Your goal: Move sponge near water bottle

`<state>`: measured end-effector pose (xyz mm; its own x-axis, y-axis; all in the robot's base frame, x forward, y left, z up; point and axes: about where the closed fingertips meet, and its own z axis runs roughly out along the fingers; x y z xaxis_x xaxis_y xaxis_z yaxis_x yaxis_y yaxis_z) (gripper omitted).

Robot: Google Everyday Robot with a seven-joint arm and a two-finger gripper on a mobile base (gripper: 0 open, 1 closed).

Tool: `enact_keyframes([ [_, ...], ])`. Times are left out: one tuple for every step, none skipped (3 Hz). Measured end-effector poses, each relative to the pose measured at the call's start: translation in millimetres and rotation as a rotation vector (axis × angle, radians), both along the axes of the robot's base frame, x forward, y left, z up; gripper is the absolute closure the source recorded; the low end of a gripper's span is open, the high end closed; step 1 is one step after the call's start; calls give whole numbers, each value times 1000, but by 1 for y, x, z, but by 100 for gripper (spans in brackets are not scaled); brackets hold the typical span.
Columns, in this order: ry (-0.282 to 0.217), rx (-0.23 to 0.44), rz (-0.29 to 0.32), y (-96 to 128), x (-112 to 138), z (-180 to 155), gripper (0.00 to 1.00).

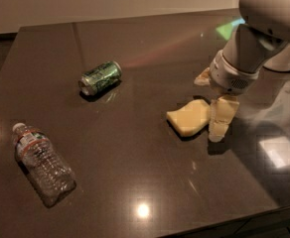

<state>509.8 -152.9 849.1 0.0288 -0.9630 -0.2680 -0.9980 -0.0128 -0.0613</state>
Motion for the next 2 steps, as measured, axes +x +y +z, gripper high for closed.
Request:
enact_keyframes([
  [17,-5,8,5,-1,-7,17],
  [20,-12,8,9,-3,-8,40],
])
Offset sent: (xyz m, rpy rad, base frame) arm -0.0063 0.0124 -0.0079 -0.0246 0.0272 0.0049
